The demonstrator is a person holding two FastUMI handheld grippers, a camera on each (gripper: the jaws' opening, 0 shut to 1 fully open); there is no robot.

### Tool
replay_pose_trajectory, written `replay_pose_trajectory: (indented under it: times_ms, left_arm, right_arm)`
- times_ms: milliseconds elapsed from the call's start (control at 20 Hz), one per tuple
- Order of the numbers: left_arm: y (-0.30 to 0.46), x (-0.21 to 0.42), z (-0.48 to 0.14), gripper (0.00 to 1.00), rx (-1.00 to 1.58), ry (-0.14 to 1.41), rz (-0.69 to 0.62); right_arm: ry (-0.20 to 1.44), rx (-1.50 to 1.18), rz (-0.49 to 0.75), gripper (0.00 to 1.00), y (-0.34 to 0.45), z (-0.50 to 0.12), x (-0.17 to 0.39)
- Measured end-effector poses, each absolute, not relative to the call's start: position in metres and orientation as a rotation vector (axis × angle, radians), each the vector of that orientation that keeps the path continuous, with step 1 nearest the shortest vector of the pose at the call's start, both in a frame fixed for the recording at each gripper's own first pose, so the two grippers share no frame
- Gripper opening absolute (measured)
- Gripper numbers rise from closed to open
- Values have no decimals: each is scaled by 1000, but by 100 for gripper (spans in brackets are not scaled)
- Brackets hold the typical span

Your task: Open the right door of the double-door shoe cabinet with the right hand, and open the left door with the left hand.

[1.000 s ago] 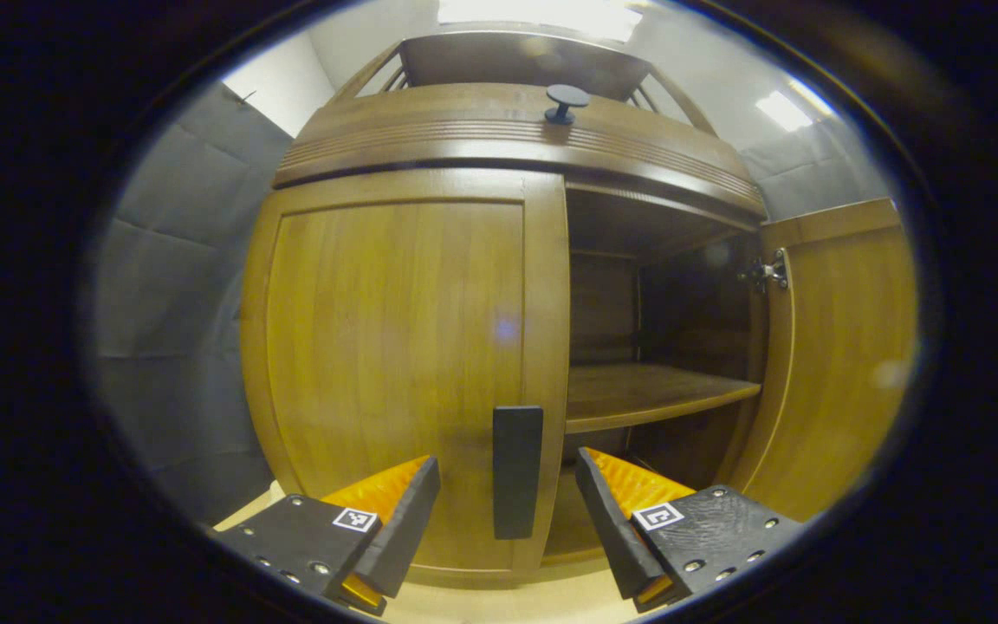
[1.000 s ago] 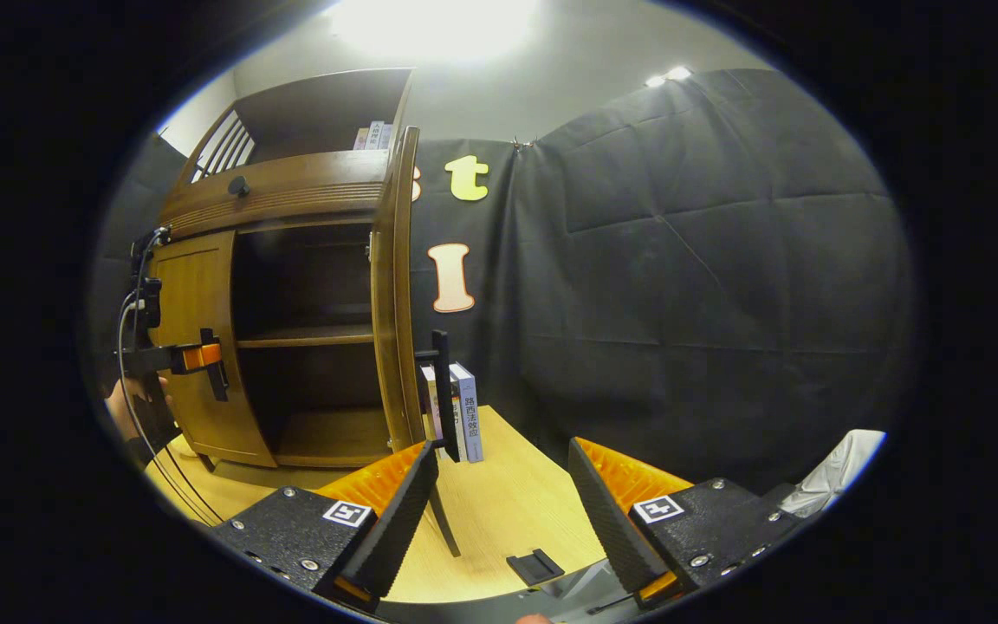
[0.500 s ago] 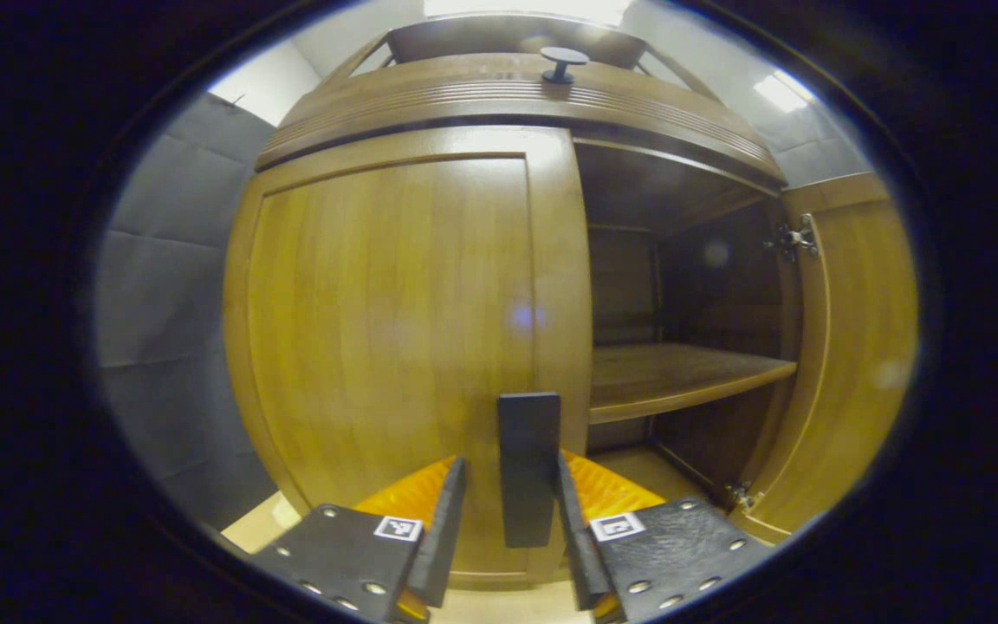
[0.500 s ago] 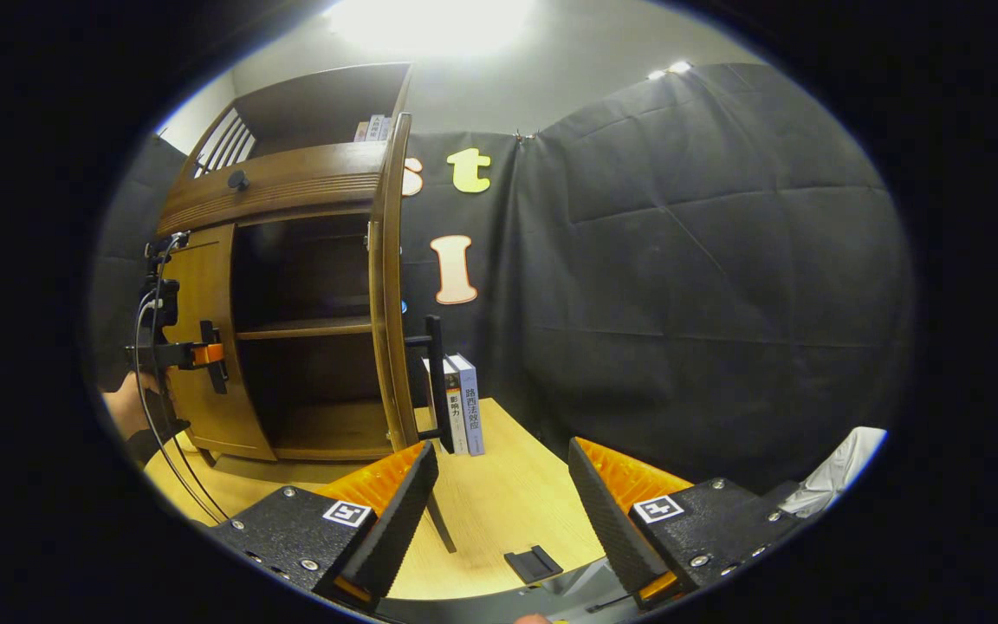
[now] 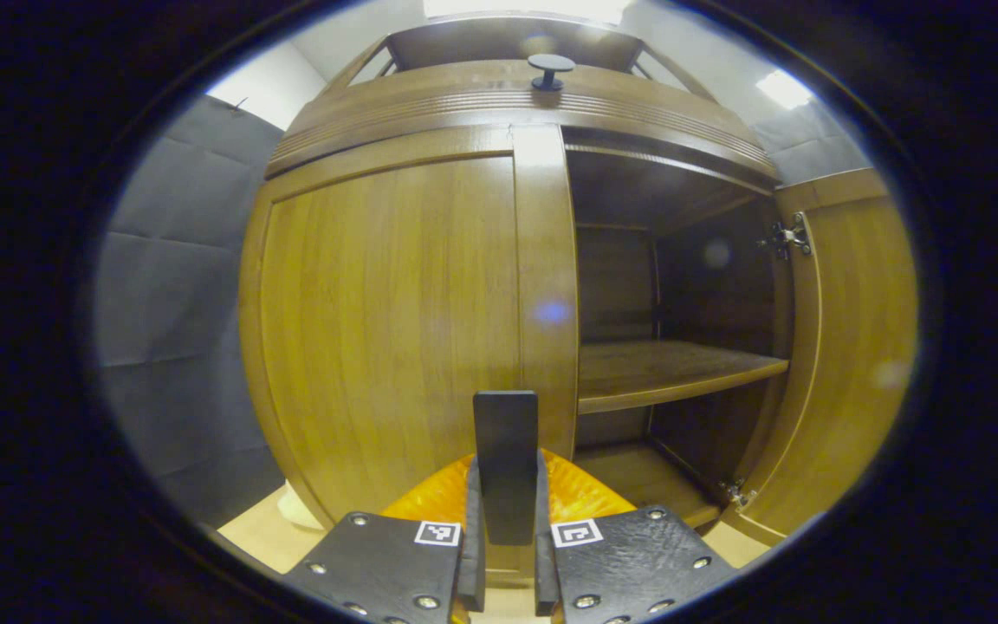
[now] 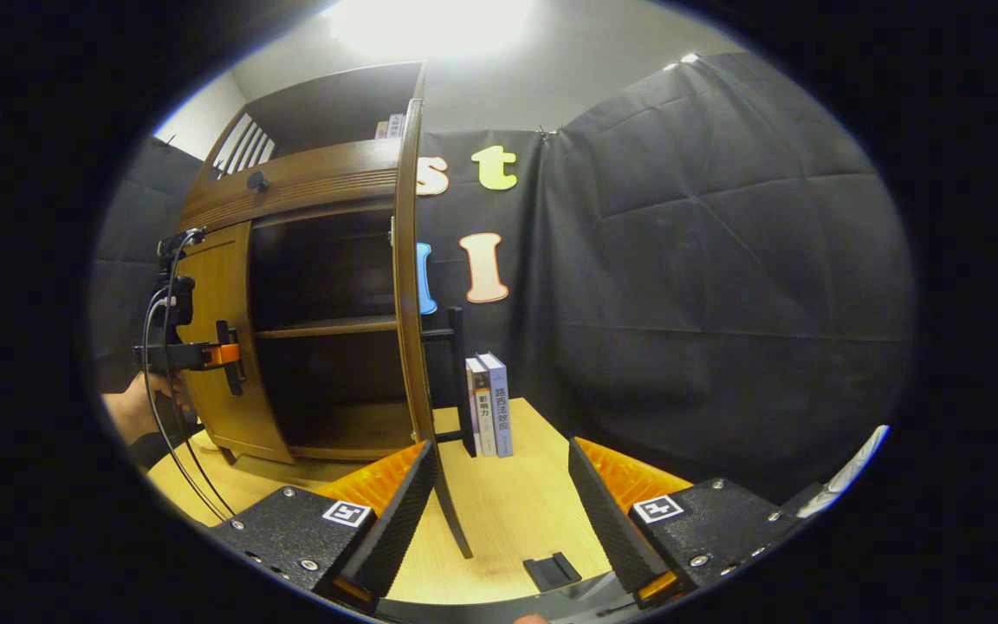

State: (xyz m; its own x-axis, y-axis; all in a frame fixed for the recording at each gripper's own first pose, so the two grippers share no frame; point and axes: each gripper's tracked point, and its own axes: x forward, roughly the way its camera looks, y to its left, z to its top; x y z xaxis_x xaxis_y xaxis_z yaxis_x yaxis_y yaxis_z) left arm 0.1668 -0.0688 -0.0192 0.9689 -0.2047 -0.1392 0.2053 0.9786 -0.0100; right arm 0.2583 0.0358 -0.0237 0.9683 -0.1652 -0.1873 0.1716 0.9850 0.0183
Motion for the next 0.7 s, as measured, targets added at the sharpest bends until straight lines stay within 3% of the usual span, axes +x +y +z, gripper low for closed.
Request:
replay_pose_trajectory:
  times_ms: [50, 550, 600, 650, 700]
  left_arm:
    - [-65, 158, -20, 23, 5, 139, -203]
    - [-29, 99, -22, 29, -14, 160, -228]
    - [-26, 95, -21, 29, -20, 163, -235]
    - [-22, 90, -22, 17, -27, 164, -241]
    - [-18, 84, -21, 20, -31, 165, -246]
  right_arm:
    - [189, 33, -151, 94, 38, -24, 258]
    - [185, 38, -115, 97, 50, -22, 255]
    - [184, 36, -114, 94, 51, -22, 254]
    - [185, 29, -113, 94, 51, -22, 255]
    - [188, 22, -115, 94, 50, -22, 254]
